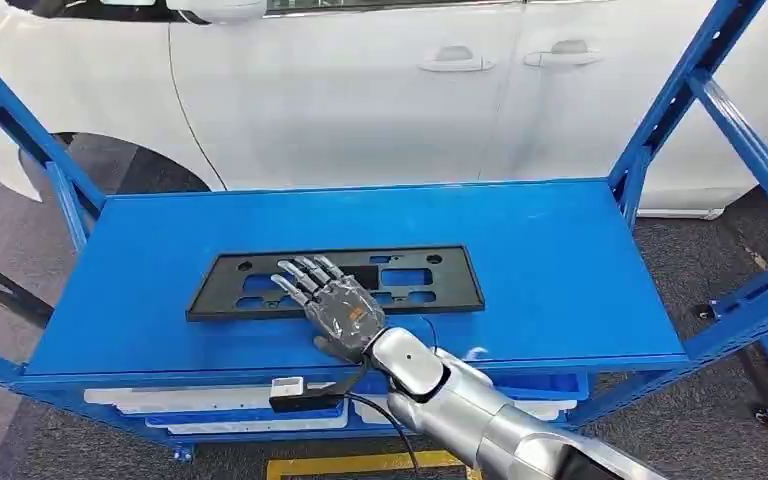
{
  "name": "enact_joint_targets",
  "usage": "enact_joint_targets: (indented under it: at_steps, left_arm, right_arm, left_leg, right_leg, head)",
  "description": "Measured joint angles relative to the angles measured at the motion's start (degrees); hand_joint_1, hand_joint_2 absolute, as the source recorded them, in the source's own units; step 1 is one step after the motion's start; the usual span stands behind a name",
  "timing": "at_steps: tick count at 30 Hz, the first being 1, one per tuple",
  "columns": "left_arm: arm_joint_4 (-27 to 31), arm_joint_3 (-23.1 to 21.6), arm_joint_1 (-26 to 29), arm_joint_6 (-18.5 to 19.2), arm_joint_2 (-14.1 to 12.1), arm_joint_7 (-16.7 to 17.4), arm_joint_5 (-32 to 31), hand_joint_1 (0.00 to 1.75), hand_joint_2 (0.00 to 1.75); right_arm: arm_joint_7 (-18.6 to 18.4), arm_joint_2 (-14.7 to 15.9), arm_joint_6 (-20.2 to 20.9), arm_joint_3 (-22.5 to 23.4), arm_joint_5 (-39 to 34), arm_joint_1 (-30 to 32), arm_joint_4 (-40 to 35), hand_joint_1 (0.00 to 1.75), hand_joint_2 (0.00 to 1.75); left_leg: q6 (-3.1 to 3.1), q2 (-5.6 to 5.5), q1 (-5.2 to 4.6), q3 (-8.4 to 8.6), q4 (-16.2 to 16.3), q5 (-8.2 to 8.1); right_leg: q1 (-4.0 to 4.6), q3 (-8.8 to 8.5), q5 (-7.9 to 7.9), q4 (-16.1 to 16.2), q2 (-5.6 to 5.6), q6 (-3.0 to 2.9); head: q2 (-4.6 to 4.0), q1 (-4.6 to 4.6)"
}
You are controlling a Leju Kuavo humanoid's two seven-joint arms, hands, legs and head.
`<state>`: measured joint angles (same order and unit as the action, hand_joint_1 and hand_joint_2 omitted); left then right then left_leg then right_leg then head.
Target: Take the parts from the cabinet and place them on the table.
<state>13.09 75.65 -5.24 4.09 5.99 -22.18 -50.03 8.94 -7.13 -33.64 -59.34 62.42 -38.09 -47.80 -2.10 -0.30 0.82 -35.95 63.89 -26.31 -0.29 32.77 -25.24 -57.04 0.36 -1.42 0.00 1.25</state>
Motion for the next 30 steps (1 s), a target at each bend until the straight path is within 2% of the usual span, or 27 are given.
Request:
enact_joint_targets:
  at_steps: [1, 2, 3, 5, 6, 7, 8, 10, 11, 12, 13, 14, 16, 17, 19, 21, 22, 23, 24, 26, 27, 28, 29, 30]
  left_arm:
    - [0.0, -0.09, -0.03, 0.0, -0.07, 0.0, -0.02, 0.0, 0.0]
    - [0.0, -0.15, -0.14, 0.0, -0.04, 0.0, -0.09, 0.0, 0.0]
    - [0.0, -0.2, -0.19, 0.02, -0.04, 0.0, -0.24, 0.0, 0.0]
    - [0.0, -0.24, -0.01, 0.02, -0.04, 0.0, -0.42, 0.0, 0.0]
    - [0.0, -0.26, 0.01, 0.02, -0.02, 0.02, -0.57, 0.0, 0.0]
    - [-0.02, -0.37, -0.07, 0.02, 0.02, 0.02, -0.66, 0.0, 0.0]
    - [0.0, -0.48, -0.18, 0.04, 0.02, 0.07, -0.94, 0.0, 0.0]
    - [0.0, -0.74, -0.37, 0.11, -0.02, 0.15, -1.01, 0.0, 0.0]
    - [0.0, -0.81, -0.42, 0.13, -0.02, 0.2, -1.05, 0.0, 0.0]
    - [0.0, -0.98, -0.4, 0.15, -0.02, 0.26, -1.14, 0.0, 0.0]
    - [0.0, -1.14, -0.39, 0.15, -0.02, 0.3, -1.2, 0.0, 0.0]
    - [0.0, -1.22, -0.41, 0.17, -0.02, 0.37, -1.29, 0.0, 0.0]
    - [0.0, -1.42, -0.5, 0.22, 0.09, 0.44, -1.49, 0.0, 0.0]
    - [-0.02, -1.51, -0.58, 0.22, 0.13, 0.44, -1.51, 0.0, 0.0]
    - [-0.04, -1.55, -0.63, 0.22, 0.13, 0.46, -1.51, 0.0, 0.0]
    - [-0.04, -1.57, -0.71, 0.22, 0.13, 0.46, -1.51, 0.0, 0.0]
    - [-0.04, -1.6, -0.77, 0.22, 0.04, 0.46, -1.51, 0.0, 0.0]
    - [-0.04, -1.62, -0.78, 0.28, 0.02, 0.44, -1.51, 0.0, 0.0]
    - [-0.04, -1.62, -0.86, 0.35, 0.04, 0.44, -1.51, 0.0, 0.0]
    - [-0.04, -1.64, -0.8, 0.48, 0.04, 0.44, -1.51, 0.0, 0.0]
    - [-0.04, -1.64, -0.75, 0.48, 0.04, 0.44, -1.51, 0.0, 0.0]
    - [-0.04, -1.64, -0.72, 0.48, 0.04, 0.44, -1.51, 0.0, 0.0]
    - [-0.04, -1.64, -0.75, 0.48, 0.04, 0.44, -1.51, 0.0, 0.0]
    - [-0.04, -1.64, -0.82, 0.48, 0.02, 0.42, -1.51, 0.0, 0.0]
  right_arm:
    - [-0.02, -0.5, -0.33, 0.2, 0.13, -0.24, 0.79, 0.0, 1.75]
    - [-0.02, -0.79, -0.46, 0.24, 0.15, -0.59, 1.46, 0.0, 1.75]
    - [-0.33, -0.96, -0.46, 0.26, 0.59, -0.82, 2.16, 0.0, 1.75]
    - [-1.6, -1.49, -0.39, 0.42, 1.99, -0.89, 3.48, 0.0, 1.75]
    - [-2.58, -1.88, -0.28, 0.66, 3.13, -1.09, 4.57, 0.0, 1.75]
    - [-3.46, -2.23, -0.26, 0.98, 4.09, -1.27, 5.53, 0.0, 1.75]
    - [-4.31, -2.64, -0.26, 1.29, 5.29, -1.72, 6.8, 0.0, 1.75]
    - [-5.42, -3.01, -0.15, 1.59, 7.1, -2.31, 9.5, 0.0, 1.75]
    - [-5.85, -3.17, -0.11, 1.66, 7.8, -2.33, 10.81, 0.0, 1.75]
    - [-6.2, -3.32, -0.11, 1.7, 8.6, -2.32, 12.23, 0.0, 1.75]
    - [-6.47, -3.49, -0.26, 1.79, 9.29, -2.49, 13.1, 0.0, 1.75]
    - [-6.67, -3.76, -0.28, 1.88, 9.75, -2.95, 13.79, 0.0, 1.75]
    - [-6.89, -4.3, -0.24, 1.92, 10.19, -3.66, 15.14, 0.0, 1.75]
    - [-6.93, -4.46, -0.24, 1.97, 10.25, -3.9, 15.64, 0.0, 1.75]
    - [-7.3, -4.83, -0.24, 2.03, 10.75, -4.19, 16.45, 0.0, 1.75]
    - [-8.31, -5.18, -0.13, 2.05, 11.89, -4.44, 17.2, 0.0, 1.75]
    - [-8.74, -5.46, -0.13, 2.1, 12.5, -4.61, 17.4, 0.0, 1.75]
    - [-9.4, -5.64, -0.02, 2.1, 13.16, -4.75, 17.86, 0.0, 1.75]
    - [-9.9, -5.9, 0.09, 2.1, 13.77, -4.9, 18.34, 0.0, 1.75]
    - [-10.3, -6.16, 0.11, 2.1, 14.29, -4.88, 19.03, 0.0, 1.75]
    - [-10.4, -6.21, 0.22, 2.1, 14.4, -4.89, 19.23, 0.02, 1.75]
    - [-10.69, -6.32, 0.51, 2.1, 14.58, -4.89, 19.49, 0.54, 1.75]
    - [-11.41, -6.45, 0.77, 2.1, 15.02, -4.97, 19.78, 1.75, 1.75]
    - [-12.11, -6.64, 0.98, 2.1, 15.43, -5.16, 20.1, 1.75, 1.75]
  left_leg:
    - [0.28, 0.03, 0.0, 2.52, -5.4, 2.13]
    - [0.67, -0.01, -0.36, 3.14, -6.84, 1.16]
    - [1.15, -0.08, -0.42, 2.97, -6.73, 1.4]
    - [1.7, -0.14, -0.63, 2.81, -6.66, 1.33]
    - [2.18, -0.14, -0.33, 2.93, -7.06, 1.6]
    - [2.54, 0.0, -0.08, 3.2, -7.45, 1.86]
    - [2.83, 0.02, -0.09, 3.21, -7.52, 1.86]
    - [3.12, 0.05, -0.21, 3.14, -7.48, 1.79]
    - [3.18, 0.04, -0.25, 3.13, -7.43, 1.75]
    - [3.24, 0.01, -0.28, 3.11, -7.33, 1.7]
    - [3.24, -0.01, -0.29, 3.19, -7.25, 1.63]
    - [3.13, -0.01, -0.35, 3.35, -7.2, 1.52]
    - [2.93, -0.04, -0.46, 3.74, -7.19, 1.34]
    - [2.75, -0.06, -0.66, 3.74, -7.13, 1.23]
    - [2.12, -0.07, -0.73, 3.56, -6.97, 1.09]
    - [1.43, -0.04, -0.69, 3.77, -7.23, 1.12]
    - [1.17, -0.03, -0.57, 3.66, -6.84, 0.7]
    - [0.87, 0.0, -0.58, 3.14, -5.2, -0.54]
    - [0.55, -0.01, -0.46, 1.23, -1.09, -2.98]
    - [0.04, -0.01, -0.08, -3.32, 8.31, -7.01]
    - [-0.16, 0.0, 0.0, -4.9, 11.47, -7.64]
    - [-0.3, 0.0, 0.1, -5.11, 11.57, -6.79]
    - [-0.37, 0.01, 0.24, -3.91, 8.75, -4.66]
    - [-0.35, 0.03, 0.38, -1.28, 3.3, -1.65]
  right_leg:
    - [0.02, -0.17, -0.18, -0.02, 0.02, 0.21]
    - [0.44, 0.0, -0.28, -0.19, 0.03, 0.52]
    - [0.38, 0.22, -0.13, -0.16, 0.07, 0.81]
    - [0.21, 0.18, -0.07, 0.03, 0.04, 1.37]
    - [0.36, 0.11, -0.09, 0.06, 0.08, 1.73]
    - [0.12, 0.33, -0.73, -0.81, 0.03, 2.04]
    - [0.14, 1.51, -2.36, -3.23, -0.06, 2.32]
    - [-0.06, 6.13, -6.85, -12.7, -0.07, 2.63]
    - [-0.07, 8.29, -8.25, -16.96, -0.07, 2.75]
    - [-0.07, 9.58, -8.3, -19.19, -0.07, 2.76]
    - [-0.06, 9.21, -7.01, -18.06, -0.07, 2.69]
    - [-0.04, 7.45, -4.6, -14.29, -0.07, 2.48]
    - [0.15, 2.13, 0.42, -3.43, -0.07, 1.63]
    - [0.48, 0.79, 0.2, -0.48, -0.1, 1.16]
    - [0.59, 0.91, 0.39, -0.27, -0.14, 1.17]
    - [0.52, 0.83, 0.52, -0.02, -0.03, 0.6]
    - [-0.09, 0.33, 0.87, 0.65, -0.15, 0.3]
    - [-0.08, 0.1, 0.87, 0.92, -0.18, 0.05]
    - [-0.07, 0.11, 0.89, 0.91, -0.25, -0.1]
    - [0.03, 0.18, 0.83, 0.87, -0.29, -0.19]
    - [0.03, 0.18, 0.81, 0.8, -0.29, -0.19]
    - [-0.01, 0.13, 0.77, 0.74, -0.28, -0.15]
    - [-0.04, 0.08, 0.69, 0.65, -0.25, -0.06]
    - [-0.09, -0.01, 0.56, 0.49, -0.14, 0.11]
  head:
    - [0.0, 0.0]
    - [0.0, -0.04]
    - [0.02, -0.04]
    - [0.0, -0.09]
    - [0.02, -0.04]
    - [0.0, -0.04]
    - [0.0, -0.31]
    - [0.0, -0.28]
    - [0.0, -0.28]
    - [0.0, -0.31]
    - [0.0, -0.31]
    - [0.0, -0.33]
    - [0.0, -0.31]
    - [0.0, -0.29]
    - [0.0, -0.26]
    - [0.0, -0.26]
    - [0.0, -0.26]
    - [0.0, -0.13]
    - [0.0, 0.13]
    - [0.0, 0.04]
    - [0.0, 0.11]
    - [0.0, 0.07]
    - [0.0, 0.11]
    - [0.0, 0.09]
